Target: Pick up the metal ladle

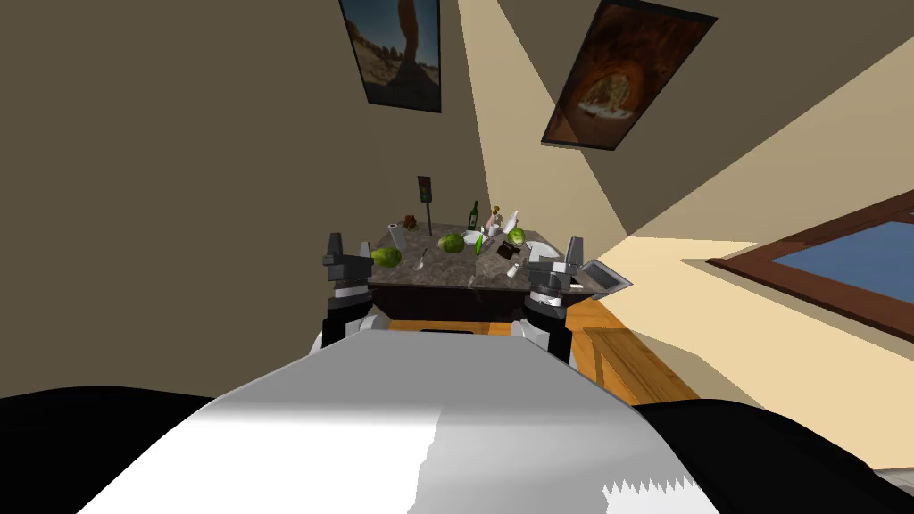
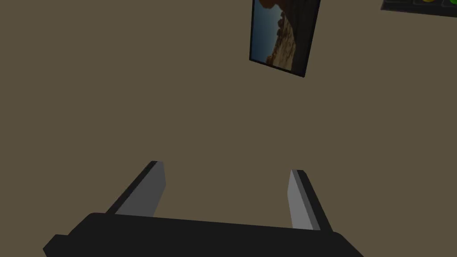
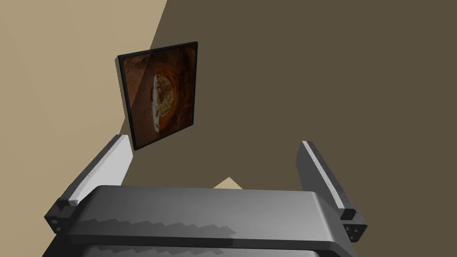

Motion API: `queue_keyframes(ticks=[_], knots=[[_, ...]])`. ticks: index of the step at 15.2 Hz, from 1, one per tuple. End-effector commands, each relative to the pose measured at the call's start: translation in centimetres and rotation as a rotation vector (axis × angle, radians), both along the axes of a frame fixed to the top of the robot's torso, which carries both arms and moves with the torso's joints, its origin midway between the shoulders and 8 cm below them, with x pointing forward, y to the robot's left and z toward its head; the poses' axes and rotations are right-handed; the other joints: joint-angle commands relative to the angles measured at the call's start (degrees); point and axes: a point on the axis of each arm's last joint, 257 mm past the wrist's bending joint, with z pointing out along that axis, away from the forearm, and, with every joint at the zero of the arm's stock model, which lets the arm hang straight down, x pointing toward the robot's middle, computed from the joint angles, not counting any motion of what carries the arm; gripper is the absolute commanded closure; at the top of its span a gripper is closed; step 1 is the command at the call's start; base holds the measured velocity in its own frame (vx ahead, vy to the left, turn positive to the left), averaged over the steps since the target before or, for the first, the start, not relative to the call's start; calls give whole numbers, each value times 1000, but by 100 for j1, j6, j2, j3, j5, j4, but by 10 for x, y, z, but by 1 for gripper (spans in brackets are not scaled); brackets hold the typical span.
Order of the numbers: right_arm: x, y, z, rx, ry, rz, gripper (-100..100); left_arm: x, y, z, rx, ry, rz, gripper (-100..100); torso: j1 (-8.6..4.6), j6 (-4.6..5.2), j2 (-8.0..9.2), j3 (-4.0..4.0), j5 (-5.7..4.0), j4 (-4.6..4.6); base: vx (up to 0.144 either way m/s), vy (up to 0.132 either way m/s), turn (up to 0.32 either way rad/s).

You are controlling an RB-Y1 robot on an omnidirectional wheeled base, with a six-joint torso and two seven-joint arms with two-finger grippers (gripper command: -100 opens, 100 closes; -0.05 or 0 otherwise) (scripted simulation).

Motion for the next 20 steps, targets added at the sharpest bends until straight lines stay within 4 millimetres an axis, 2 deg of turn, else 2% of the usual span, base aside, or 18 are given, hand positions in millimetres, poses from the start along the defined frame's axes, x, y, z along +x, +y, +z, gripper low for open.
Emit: queue_keyframes(ticks=[1,4,10,15,20], knots=[[0,0,0,0,0,0,0,6,-3,-4,24,25,-33,-100,0,0,0,0,0,0,0,-3,-45],[0,0,0,0,0,0,0,12,-5,-9,38,48,-59,-100,2,2,0,0,0,0,0,-3,-61],[0,0,0,0,0,0,0,36,-4,-33,43,151,-139,-100,1,3,-1,-1,0,0,0,-4,-87],[0,0,0,0,0,0,0,65,8,-64,5,274,-205,-100,1,2,-3,-2,0,-1,2,-6,-130],[0,0,0,0,0,0,0,78,18,-83,-29,351,-216,-100,0,3,-3,-2,0,-1,2,-4,-105]])
